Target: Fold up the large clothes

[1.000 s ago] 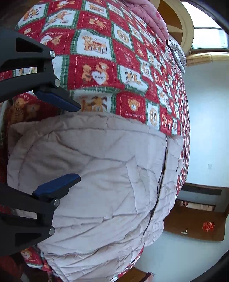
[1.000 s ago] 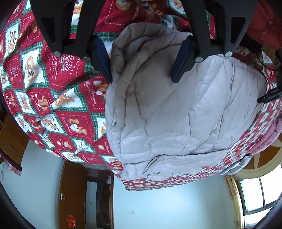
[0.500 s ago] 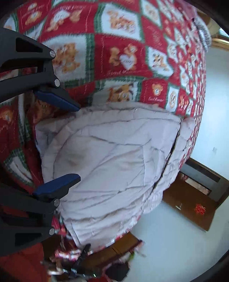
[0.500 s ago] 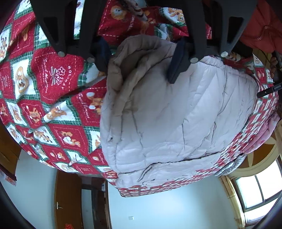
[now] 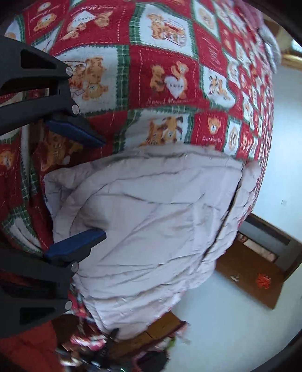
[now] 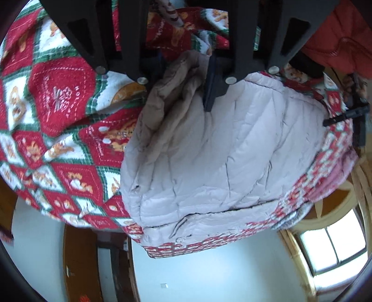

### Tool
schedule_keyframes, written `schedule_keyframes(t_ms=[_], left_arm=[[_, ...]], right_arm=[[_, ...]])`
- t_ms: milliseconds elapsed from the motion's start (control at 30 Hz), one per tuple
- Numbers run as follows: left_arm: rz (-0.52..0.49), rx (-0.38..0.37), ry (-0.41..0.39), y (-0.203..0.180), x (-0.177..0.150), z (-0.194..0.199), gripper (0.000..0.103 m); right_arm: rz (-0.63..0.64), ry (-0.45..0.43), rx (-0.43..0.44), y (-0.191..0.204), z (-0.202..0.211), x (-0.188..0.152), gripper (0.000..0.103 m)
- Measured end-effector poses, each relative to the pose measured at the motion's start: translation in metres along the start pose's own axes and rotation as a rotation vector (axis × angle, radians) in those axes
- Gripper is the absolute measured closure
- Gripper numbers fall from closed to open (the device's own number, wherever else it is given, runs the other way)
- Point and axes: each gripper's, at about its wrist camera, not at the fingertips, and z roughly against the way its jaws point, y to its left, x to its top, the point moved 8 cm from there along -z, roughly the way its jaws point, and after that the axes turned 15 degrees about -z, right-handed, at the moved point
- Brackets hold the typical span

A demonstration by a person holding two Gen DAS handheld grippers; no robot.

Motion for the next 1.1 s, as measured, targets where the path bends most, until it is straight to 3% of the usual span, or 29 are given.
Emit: schedule_keyframes(t_ms=[100,133,200,267,333,367,400,433,600,833,933,1100], left_arm=[[0.031,-0.069,0.037,-0.004,-0.005,-0.01,0.03],[0.022,-0.077,0.041,-0.009,-0.007,-0.016,0.025],[-0.009,-0.066,0.022,-0.017,-0.007,-0.018,0.015],[-0.033,-0.048,0.02,-0.022,-0.006,-0.021,0.015],[0.005,-0.06,-0.003,-0.019,-0.005,-0.019,0.016],[0.028,-0.074,-0.018,-0.017,-0.003,-0.018,0.022],[0.048,-0.088,-0.032,-0.015,-0.002,-0.017,0.045],[0.07,-0.1,-0.038,-0.012,-0.001,-0.016,0.065],[0.163,-0.15,-0.066,-0.004,-0.001,-0.015,0.085],[0.034,-0.161,-0.247,-0.04,0.048,0.041,0.092],[0.016,-0.201,-0.306,-0.055,0.064,0.061,0.093],[-0.066,-0.264,-0.39,-0.085,0.081,0.098,0.093]], right_arm=[[-0.055,-0.001,0.058,-0.002,0.002,0.001,0.061],[-0.062,0.0,0.067,-0.001,0.002,0.002,0.059],[-0.064,0.0,0.08,0.0,0.002,0.002,0.057],[-0.057,-0.006,0.085,0.002,0.002,0.001,0.054],[-0.043,-0.02,0.078,0.004,0.002,0.001,0.054],[-0.037,-0.026,0.076,0.004,0.002,0.001,0.054],[-0.023,-0.04,0.051,0.004,0.001,0.001,0.057],[-0.01,-0.048,0.025,0.002,0.0,0.002,0.073],[-0.054,-0.025,0.062,-0.002,-0.002,0.003,0.084],[-0.138,-0.06,0.256,0.014,0.032,0.022,0.089],[-0.157,-0.073,0.335,0.026,0.049,0.029,0.09],[-0.142,-0.101,0.394,0.041,0.079,0.034,0.09]])
